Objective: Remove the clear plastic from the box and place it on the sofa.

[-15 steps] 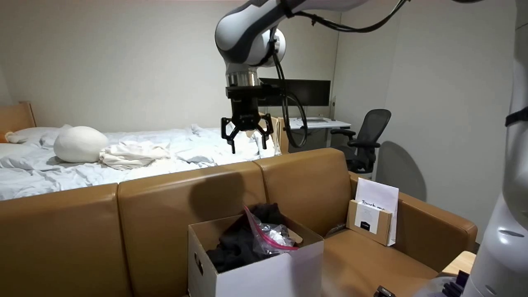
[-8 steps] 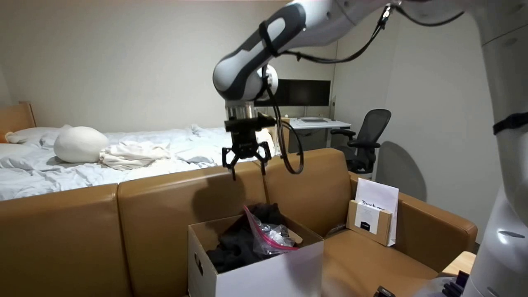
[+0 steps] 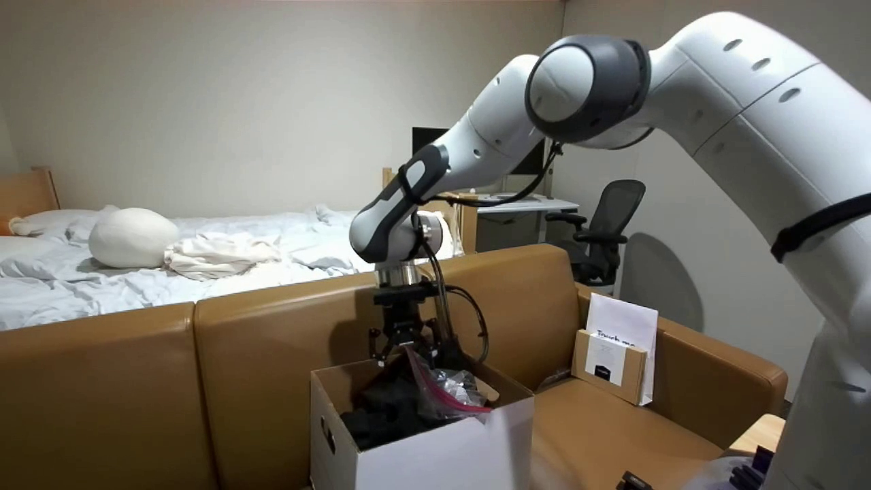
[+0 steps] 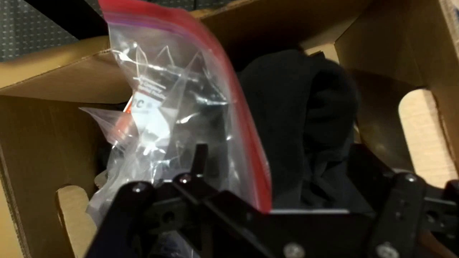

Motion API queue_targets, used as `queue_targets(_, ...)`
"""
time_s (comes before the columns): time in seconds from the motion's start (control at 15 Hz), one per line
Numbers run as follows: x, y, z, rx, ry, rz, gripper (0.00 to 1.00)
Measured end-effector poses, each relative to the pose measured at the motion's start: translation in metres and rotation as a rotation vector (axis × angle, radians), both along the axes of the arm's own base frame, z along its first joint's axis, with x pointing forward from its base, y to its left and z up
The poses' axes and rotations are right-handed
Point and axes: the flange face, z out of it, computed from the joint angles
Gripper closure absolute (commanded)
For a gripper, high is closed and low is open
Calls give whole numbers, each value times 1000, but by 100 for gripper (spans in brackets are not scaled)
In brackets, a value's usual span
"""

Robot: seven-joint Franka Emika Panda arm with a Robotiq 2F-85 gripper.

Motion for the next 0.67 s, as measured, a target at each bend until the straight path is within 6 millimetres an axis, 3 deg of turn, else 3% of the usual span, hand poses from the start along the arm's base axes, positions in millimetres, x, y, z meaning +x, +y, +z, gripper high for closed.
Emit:
queue_targets(0.13, 13, -17, -18, -45, 6, -61, 47)
queue_targets(0.33, 28, -35, -30, -110, -11, -147, 66)
queue_targets(0.67, 38, -24, -31, -140, -22, -178, 96)
